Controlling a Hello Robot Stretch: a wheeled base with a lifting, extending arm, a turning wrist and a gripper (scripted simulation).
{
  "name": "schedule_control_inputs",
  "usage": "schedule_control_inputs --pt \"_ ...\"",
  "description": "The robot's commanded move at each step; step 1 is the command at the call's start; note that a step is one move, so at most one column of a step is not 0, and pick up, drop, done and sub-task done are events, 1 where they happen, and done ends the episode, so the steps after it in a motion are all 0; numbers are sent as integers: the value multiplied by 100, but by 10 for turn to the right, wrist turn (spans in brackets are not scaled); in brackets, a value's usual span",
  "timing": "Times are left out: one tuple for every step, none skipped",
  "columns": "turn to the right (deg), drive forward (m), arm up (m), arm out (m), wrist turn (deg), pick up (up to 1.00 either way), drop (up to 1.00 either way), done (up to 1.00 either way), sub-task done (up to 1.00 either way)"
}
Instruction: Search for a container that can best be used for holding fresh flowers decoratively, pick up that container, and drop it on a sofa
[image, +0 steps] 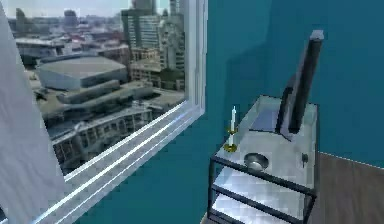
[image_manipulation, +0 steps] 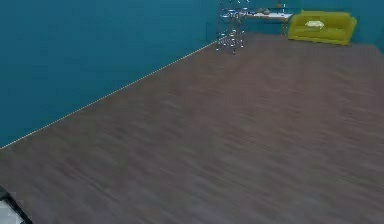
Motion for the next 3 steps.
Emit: schedule_control_inputs --pt "450 0 0 0 0 0 0 0 0" --pt "450 0 0 0 0 0 0 0 0" --pt "270 0 0 0 0 0 0 0 0"
